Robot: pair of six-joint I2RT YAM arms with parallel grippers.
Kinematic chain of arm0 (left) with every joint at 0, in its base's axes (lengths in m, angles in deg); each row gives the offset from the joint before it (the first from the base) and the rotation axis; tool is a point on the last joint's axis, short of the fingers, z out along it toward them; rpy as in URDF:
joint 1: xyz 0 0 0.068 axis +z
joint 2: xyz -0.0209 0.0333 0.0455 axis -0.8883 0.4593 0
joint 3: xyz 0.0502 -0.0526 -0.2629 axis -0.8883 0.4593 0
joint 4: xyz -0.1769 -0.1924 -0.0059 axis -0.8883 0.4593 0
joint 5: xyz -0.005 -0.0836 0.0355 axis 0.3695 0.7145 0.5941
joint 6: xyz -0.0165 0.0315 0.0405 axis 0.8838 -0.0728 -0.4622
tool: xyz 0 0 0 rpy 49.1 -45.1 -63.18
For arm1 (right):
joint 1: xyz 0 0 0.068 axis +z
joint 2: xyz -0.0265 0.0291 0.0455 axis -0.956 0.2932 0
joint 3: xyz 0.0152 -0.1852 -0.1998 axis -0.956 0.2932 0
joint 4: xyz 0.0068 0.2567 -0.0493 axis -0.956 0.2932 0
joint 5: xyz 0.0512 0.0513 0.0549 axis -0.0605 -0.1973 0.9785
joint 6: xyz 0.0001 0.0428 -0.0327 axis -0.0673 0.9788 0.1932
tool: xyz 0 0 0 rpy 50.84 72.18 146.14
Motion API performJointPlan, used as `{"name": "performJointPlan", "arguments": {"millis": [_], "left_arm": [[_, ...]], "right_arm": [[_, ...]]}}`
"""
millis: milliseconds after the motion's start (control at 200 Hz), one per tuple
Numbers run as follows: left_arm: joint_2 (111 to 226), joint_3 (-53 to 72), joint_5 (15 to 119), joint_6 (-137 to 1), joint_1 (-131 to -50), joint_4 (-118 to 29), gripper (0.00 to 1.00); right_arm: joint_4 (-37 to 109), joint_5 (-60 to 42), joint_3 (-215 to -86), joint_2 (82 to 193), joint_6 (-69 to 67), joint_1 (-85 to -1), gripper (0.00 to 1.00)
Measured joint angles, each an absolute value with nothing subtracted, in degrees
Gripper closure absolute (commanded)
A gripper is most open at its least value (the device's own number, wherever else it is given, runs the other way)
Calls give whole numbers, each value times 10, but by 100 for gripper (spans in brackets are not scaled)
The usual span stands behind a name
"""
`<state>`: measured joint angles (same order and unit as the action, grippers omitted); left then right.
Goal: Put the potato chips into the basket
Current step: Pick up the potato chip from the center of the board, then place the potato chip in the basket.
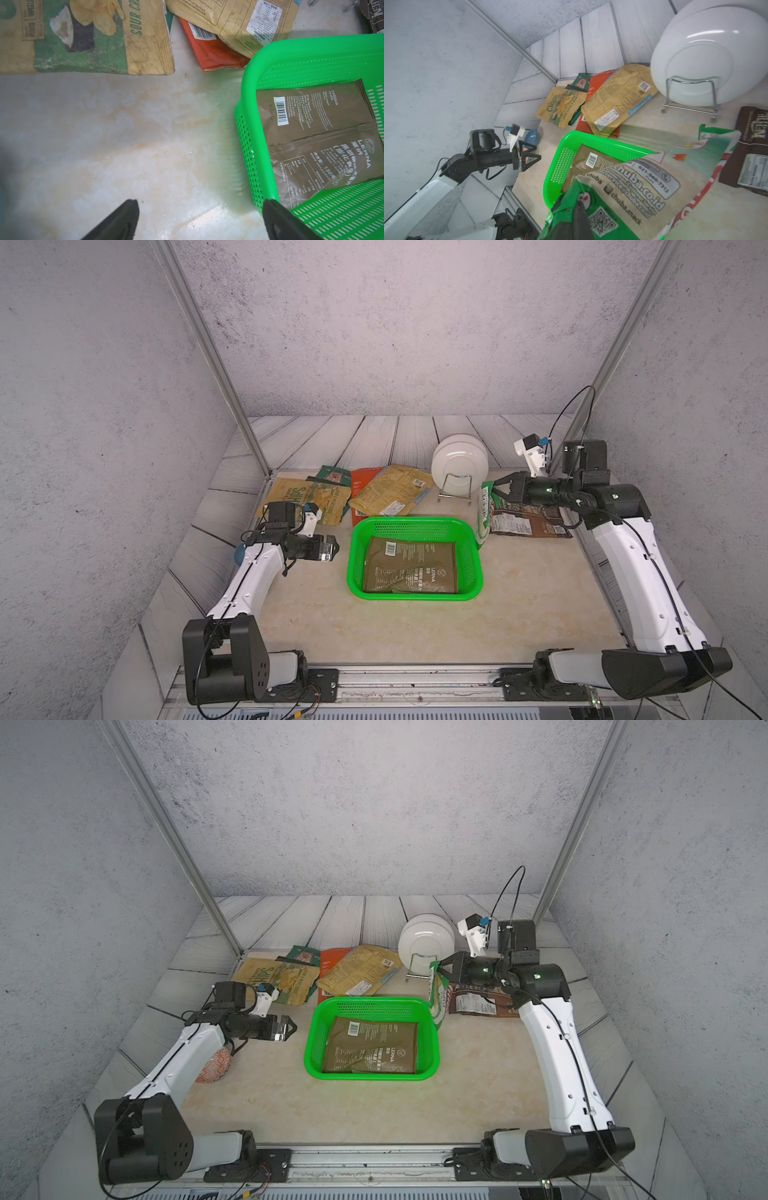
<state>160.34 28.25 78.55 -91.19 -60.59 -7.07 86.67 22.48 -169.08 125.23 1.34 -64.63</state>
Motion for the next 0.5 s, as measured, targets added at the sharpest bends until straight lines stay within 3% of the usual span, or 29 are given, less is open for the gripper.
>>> {"name": "performJointPlan", "arguments": {"millis": [495], "left_arm": [[1604, 283, 785, -912, -606, -71, 0]], "right_arm": [[846, 333, -1653, 1232, -12, -615, 100]]}}
